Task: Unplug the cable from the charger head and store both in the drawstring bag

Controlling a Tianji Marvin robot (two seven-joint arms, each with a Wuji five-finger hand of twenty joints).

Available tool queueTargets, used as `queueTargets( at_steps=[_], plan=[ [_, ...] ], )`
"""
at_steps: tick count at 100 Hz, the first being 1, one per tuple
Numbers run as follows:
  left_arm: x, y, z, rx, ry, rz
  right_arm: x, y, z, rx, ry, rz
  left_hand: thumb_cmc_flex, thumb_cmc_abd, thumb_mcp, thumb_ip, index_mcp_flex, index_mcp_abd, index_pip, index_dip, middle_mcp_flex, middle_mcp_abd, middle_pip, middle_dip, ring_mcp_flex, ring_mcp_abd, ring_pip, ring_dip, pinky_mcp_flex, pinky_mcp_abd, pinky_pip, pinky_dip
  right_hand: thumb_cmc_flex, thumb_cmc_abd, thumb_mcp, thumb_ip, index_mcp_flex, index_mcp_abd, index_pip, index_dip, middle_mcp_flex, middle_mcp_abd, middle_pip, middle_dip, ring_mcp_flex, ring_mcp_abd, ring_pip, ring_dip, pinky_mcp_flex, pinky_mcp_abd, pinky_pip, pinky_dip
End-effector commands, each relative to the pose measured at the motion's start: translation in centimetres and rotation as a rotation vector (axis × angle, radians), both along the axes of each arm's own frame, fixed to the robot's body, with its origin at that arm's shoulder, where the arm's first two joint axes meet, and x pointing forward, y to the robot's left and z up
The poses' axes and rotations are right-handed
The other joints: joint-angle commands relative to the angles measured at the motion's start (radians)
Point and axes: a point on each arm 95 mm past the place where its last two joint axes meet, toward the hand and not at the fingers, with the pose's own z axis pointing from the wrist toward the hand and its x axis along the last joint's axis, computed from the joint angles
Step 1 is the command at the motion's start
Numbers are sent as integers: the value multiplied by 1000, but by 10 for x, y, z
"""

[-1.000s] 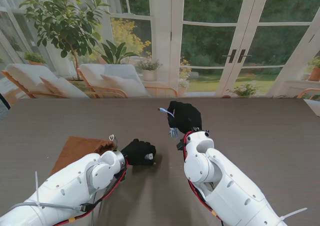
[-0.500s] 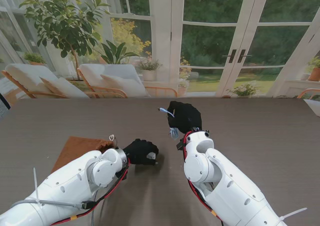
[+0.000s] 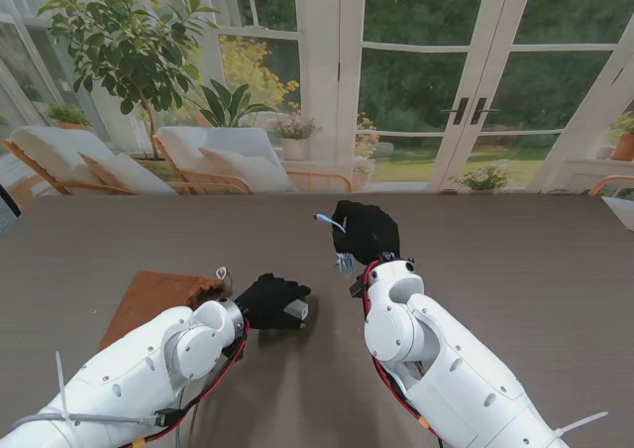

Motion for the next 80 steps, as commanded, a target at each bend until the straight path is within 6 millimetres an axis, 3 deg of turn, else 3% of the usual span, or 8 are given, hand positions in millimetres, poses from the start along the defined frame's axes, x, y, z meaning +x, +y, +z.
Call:
queueTargets(
  at_steps=[1, 36, 46, 54, 63, 72, 73, 80],
  plan=[
    [-4, 1, 5, -17, 0, 0, -2, 4, 0, 0, 9, 17, -29, 53, -12, 27, -1, -5, -22, -8, 18, -21, -20, -17, 16, 13, -37, -16, 6, -10, -41, -9, 72, 63, 69, 20, 115, -145, 171, 120, 112, 131, 70, -6, 8, -151, 82, 15, 583, -93, 242, 51],
    [-14, 20, 48, -114, -97, 74, -3, 5, -1, -1, 11, 21, -51, 49, -9, 28, 68, -9, -4, -8, 83, -6, -6, -21, 111, 56, -39, 2, 87, 33, -12, 5, 72, 62, 70, 20, 115, -146, 171, 120, 112, 131, 70, -6, 8, -151, 82, 16, 583, -94, 242, 52],
    [-22, 33, 61, -101, -113, 108, -3, 5, 0, -3, 11, 22, -62, 43, -2, 29, 136, -10, 20, -2, 130, 3, 3, -7, 152, 75, -5, 50, 132, 60, 31, 57, 71, 63, 70, 20, 115, -146, 171, 120, 112, 131, 70, -7, 8, -150, 82, 16, 583, -94, 242, 52],
    [-29, 46, 71, -77, -124, 132, -3, 5, 0, -3, 11, 22, -65, 35, -6, 25, 197, -56, 41, 5, 181, -27, 14, 0, 202, 95, 33, 73, 192, 87, 63, 91, 71, 63, 70, 20, 115, -146, 171, 119, 112, 131, 71, -7, 8, -150, 82, 16, 584, -94, 242, 52],
    [-37, 61, 81, -60, -137, 179, -3, 5, 0, -4, 11, 24, -68, 26, -5, 24, 235, -40, 57, 15, 245, -4, 39, 23, 238, 113, 97, 106, 232, 108, 112, 152, 71, 63, 69, 20, 114, -146, 171, 120, 112, 130, 71, -7, 8, -151, 82, 16, 584, -94, 242, 52],
    [-45, 75, 90, -36, -149, 242, -4, 6, 0, -3, 13, 25, -82, 15, 1, 22, 258, -15, 70, 30, 275, 16, 62, 68, 258, 133, 193, 146, 214, 116, 304, 235, 72, 63, 70, 20, 114, -146, 171, 120, 112, 131, 71, -7, 8, -151, 82, 16, 584, -94, 242, 53],
    [-46, 77, 91, -33, -150, 249, -4, 6, 0, -3, 13, 26, -86, 12, 6, 21, 261, -11, 70, 34, 280, 21, 62, 81, 261, 137, 208, 147, 197, 116, 371, 202, 70, 62, 69, 19, 115, -146, 171, 120, 112, 131, 71, -7, 8, -151, 82, 16, 584, -94, 242, 53],
    [-52, 86, 95, -21, -151, 303, -4, 7, -1, -3, 13, 27, -95, 6, 6, 20, 270, 15, 74, 43, 301, 39, 79, 113, 272, 150, 277, 165, 144, 112, 641, 127, 71, 63, 70, 19, 115, -145, 171, 120, 112, 131, 71, -7, 8, -151, 82, 16, 584, -94, 242, 53]
  ],
)
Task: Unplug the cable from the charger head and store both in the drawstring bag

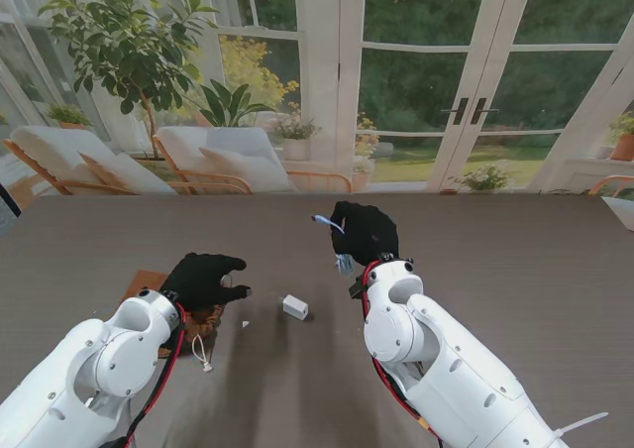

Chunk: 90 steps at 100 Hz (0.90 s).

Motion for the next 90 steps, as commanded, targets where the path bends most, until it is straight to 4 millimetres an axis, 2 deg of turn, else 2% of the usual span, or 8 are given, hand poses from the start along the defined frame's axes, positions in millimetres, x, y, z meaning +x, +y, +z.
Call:
queueTargets(
  at_steps=[1, 3, 4, 6, 22, 35, 65, 90],
  plan=[
    [-5, 9, -1, 14, 22, 24, -3, 5, -1, 1, 9, 18, -38, 5, -2, 13, 18, 32, 10, 16, 26, 25, 13, 29, 37, 30, 57, 24, -39, 7, 181, -49, 70, 62, 70, 19, 115, -145, 171, 120, 112, 131, 71, -6, 8, -151, 82, 16, 584, -94, 242, 53],
    [-6, 11, 0, 15, 24, 40, -3, 5, -1, 1, 9, 18, -41, 3, -1, 13, 20, 42, 10, 16, 30, 31, 17, 35, 40, 35, 70, 28, -42, 10, 221, -64, 70, 62, 70, 19, 115, -145, 171, 119, 112, 131, 71, -6, 8, -151, 82, 16, 584, -94, 242, 53],
    [-7, 12, 0, 15, 26, 48, -3, 5, -1, 2, 9, 19, -43, 2, 0, 13, 20, 47, 8, 17, 31, 33, 16, 42, 40, 36, 79, 24, -46, 11, 255, -107, 71, 62, 70, 19, 115, -145, 171, 119, 112, 131, 72, -6, 8, -151, 82, 16, 584, -95, 242, 53],
    [-9, 15, 1, 17, 29, 65, -4, 5, -1, 2, 10, 19, -46, 1, 0, 12, 21, 55, 7, 17, 35, 39, 17, 47, 43, 39, 87, 21, -46, 13, 284, -139, 70, 62, 70, 19, 114, -146, 171, 119, 112, 131, 72, -6, 8, -151, 82, 16, 584, -95, 242, 53],
    [-17, 30, 2, 30, 63, 188, -4, 6, -1, 3, 9, 20, -71, -10, -14, 11, 29, 109, 9, 22, 58, 78, 33, 72, 74, 60, 151, 38, -16, 36, 382, -170, 70, 62, 70, 19, 114, -146, 171, 120, 112, 131, 72, -7, 8, -151, 82, 16, 584, -94, 242, 54],
    [-19, 38, -1, 39, 108, 281, -4, 7, 0, 3, 8, 21, -94, -11, -34, 10, 44, 141, 18, 31, 89, 103, 53, 100, 116, 77, 202, 51, 23, 56, 446, -184, 69, 62, 70, 18, 114, -146, 171, 120, 112, 130, 72, -7, 8, -151, 82, 17, 584, -94, 242, 54],
    [-11, 49, -9, 62, 210, 403, -5, 7, -2, 5, 11, 20, -119, 16, -111, 14, 130, 142, 94, 91, 164, 120, 123, 153, 213, 99, 298, 71, 134, 102, 559, -203, 70, 63, 70, 19, 114, -146, 171, 120, 112, 131, 73, -7, 8, -151, 82, 17, 584, -95, 242, 55],
    [0, 52, -16, 100, 266, 453, -4, 7, -3, 11, 12, 15, -125, 43, -196, 25, 191, 114, 279, 239, 250, 108, 221, 204, 330, 100, 401, 92, 272, 140, 653, -184, 69, 61, 70, 18, 114, -147, 171, 120, 112, 130, 73, -7, 8, -151, 82, 17, 585, -96, 242, 56]
  ],
)
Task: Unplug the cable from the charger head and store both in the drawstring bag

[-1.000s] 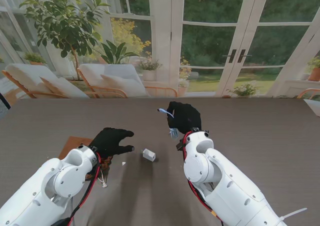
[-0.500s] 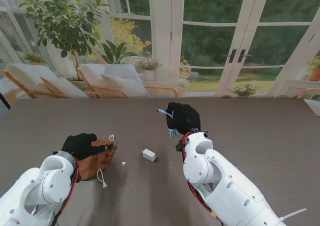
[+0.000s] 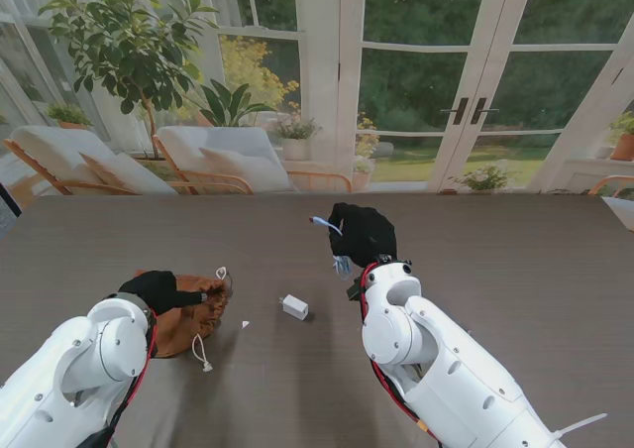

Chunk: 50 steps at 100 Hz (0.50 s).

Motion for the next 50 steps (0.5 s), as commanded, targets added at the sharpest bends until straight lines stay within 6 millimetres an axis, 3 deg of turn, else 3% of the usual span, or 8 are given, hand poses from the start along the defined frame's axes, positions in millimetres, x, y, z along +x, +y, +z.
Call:
queueTargets(
  at_steps=[1, 50],
  plan=[
    [2, 1, -4, 1, 33, 9, -2, 4, -2, 5, 12, 11, -34, 45, -31, 26, 21, -1, 49, 32, 29, 14, 30, 20, 46, 34, 43, 20, 41, 24, 60, 12, 69, 62, 71, 18, 114, -147, 171, 120, 112, 130, 73, -7, 8, -151, 82, 17, 585, -96, 241, 56],
    [12, -1, -18, 46, 125, 35, 0, 2, -4, 9, 14, 1, -64, 75, -92, 34, 50, -10, 205, 99, 112, -2, 102, 57, 163, 19, 113, 23, 174, 30, 161, 33, 68, 62, 71, 17, 112, -149, 171, 120, 112, 129, 74, -7, 8, -151, 82, 18, 585, -96, 241, 59]
  ],
)
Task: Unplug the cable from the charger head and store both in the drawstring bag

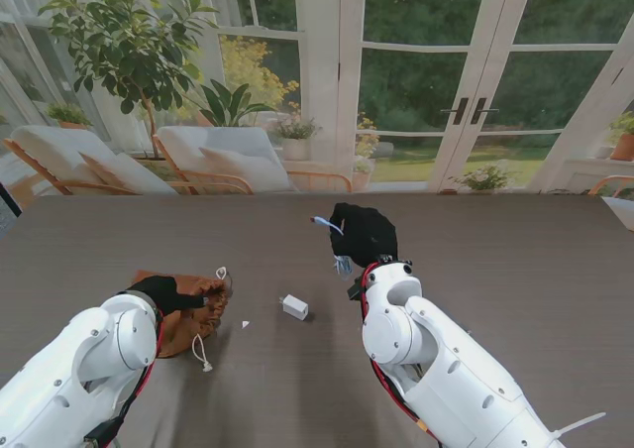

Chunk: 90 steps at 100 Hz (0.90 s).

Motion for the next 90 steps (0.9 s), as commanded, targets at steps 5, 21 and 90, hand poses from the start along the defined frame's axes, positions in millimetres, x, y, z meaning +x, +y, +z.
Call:
queueTargets(
  at_steps=[5, 21, 90],
  plan=[
    [3, 0, -6, -9, 31, -4, -2, 3, -2, 3, 12, 10, -19, 25, -24, 36, 41, -5, 50, 21, 46, 5, 26, 22, 51, 16, 36, 13, 47, 7, 73, 21, 68, 62, 70, 17, 112, -149, 171, 120, 112, 129, 72, -7, 8, -151, 82, 18, 585, -96, 240, 59],
    [7, -1, -11, 2, 44, -27, -1, 3, -3, 4, 14, 9, 16, 3, -2, 35, 65, -26, 112, 50, 79, -24, 74, 66, 79, -2, 92, 35, 82, -4, 108, 17, 67, 62, 70, 17, 111, -150, 171, 120, 112, 128, 72, -7, 8, -151, 82, 18, 585, -96, 240, 59],
    [23, -11, -36, -25, -12, -122, 0, 2, -4, 2, 16, 7, 70, -92, 582, 12, 223, -180, 427, 139, 325, -227, 499, 455, 384, -277, 654, 141, 384, -93, 428, -95, 66, 63, 70, 16, 110, -152, 171, 120, 112, 126, 72, -7, 8, -152, 82, 19, 585, -97, 240, 60]
  ],
)
